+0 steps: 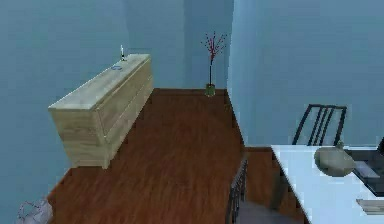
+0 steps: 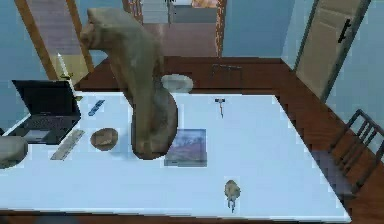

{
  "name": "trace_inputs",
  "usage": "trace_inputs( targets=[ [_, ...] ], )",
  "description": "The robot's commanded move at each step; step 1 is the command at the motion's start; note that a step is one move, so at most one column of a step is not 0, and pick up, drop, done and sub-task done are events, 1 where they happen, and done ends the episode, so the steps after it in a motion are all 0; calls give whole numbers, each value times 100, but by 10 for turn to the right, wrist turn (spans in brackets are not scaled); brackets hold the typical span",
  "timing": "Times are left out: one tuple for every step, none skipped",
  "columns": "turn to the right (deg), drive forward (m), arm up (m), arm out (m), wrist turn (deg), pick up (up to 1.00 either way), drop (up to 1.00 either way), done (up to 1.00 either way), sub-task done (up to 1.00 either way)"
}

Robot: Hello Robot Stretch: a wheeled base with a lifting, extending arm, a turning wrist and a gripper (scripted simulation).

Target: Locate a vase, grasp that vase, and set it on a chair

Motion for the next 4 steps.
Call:
trace_inputs(
  targets=[
    [-450, 0, 0, 0, 0, 0, 0, 0, 0],
    [330, 0, 0, 0, 0, 0, 0, 0, 0],
    [0, 45, 0, 0, 0, 0, 0, 0, 0],
    [150, 0, 0, 0, 0, 0, 0, 0, 0]
  ],
)
